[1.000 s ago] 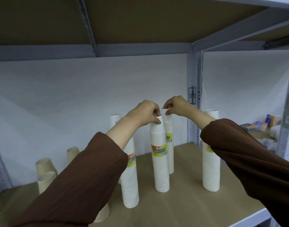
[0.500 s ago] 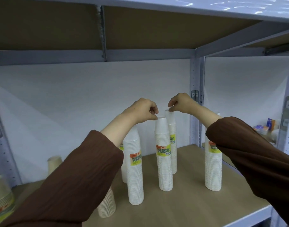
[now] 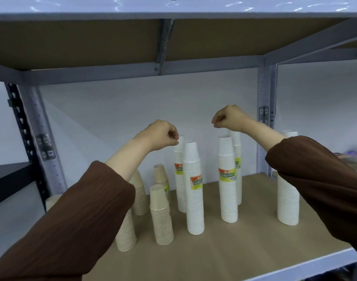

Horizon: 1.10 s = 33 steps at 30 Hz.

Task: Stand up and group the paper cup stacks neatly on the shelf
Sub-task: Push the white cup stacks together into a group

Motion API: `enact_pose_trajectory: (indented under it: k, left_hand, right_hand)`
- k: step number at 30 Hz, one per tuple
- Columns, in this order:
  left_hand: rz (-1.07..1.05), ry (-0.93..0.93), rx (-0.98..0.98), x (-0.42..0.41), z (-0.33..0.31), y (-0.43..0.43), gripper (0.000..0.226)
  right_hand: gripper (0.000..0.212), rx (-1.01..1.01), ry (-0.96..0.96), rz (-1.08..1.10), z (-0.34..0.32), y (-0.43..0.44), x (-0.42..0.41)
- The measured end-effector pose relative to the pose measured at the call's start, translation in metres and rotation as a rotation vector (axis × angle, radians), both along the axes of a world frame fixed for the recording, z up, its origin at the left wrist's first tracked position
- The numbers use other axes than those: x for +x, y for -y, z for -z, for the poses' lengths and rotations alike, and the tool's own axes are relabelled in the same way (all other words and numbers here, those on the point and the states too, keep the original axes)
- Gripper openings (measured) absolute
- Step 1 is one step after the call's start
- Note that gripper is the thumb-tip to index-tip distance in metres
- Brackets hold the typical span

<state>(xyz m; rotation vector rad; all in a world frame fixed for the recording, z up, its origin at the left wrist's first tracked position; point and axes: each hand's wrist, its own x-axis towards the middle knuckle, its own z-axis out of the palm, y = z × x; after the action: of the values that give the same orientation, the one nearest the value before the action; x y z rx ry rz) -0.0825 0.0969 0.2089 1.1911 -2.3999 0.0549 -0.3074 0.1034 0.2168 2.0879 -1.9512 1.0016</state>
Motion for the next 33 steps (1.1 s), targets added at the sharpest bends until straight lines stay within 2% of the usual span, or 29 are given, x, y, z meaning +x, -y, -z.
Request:
enact_pose_trajectory:
  k: [18,26,33]
  left_hand:
    - [-0.121,-0.003,0.063,0.084,0.025,-0.007,0.020]
    - [-0.200,0.098,0.130,0.125,0.054,-0.002,0.024]
    - [-0.241,0.138,0.183,0.145,0.090,0.003,0.033]
  right_hand:
    - [0.024,-0.069,-0.078,-0.215,0.004,-0.006,0.092]
    - [0.025,0.021,-0.211,-0.366,0.039,-0.011,0.138]
    - [0.027,0.118,-0.217,-0.368,0.080,0.004,0.159]
